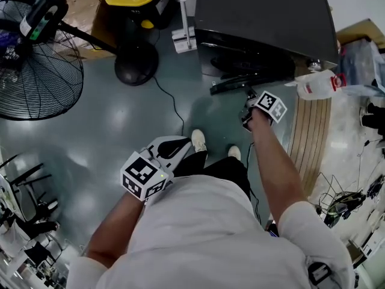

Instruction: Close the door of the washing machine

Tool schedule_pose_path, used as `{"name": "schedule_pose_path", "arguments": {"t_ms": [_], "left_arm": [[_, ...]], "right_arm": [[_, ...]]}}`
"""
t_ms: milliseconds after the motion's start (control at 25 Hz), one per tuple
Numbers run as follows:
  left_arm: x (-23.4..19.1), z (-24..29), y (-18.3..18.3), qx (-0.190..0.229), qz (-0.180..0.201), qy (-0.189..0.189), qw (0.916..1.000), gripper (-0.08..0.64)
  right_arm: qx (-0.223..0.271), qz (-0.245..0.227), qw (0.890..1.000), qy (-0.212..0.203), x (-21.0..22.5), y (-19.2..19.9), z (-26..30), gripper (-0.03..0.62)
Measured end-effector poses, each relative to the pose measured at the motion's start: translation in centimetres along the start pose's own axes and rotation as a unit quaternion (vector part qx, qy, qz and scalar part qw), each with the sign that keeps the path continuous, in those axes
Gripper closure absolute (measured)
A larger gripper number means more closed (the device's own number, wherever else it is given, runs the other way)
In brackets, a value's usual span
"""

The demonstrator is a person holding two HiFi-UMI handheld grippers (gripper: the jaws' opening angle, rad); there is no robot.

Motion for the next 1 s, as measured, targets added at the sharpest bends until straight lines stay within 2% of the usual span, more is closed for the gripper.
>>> {"name": "schedule_pose_path", "arguments": {"t_ms": [1000], "left_arm": [[-2.9,0.1,0.0,-0.01,-0.016,0.0,0.9998,0.543]], "right_arm": [[0.042,0.017,0.999,-0.019,-3.6,-4.7,6.3,0.526]]}}
Point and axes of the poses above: the fingertips, and each gripper's own axes: z forward along the fingers, x to its right, y out of its underside, the point moved 3 cm from there along -z, backward along the fingers, and after that the axes turned 4 degrees about z, right-handed, at the moved point
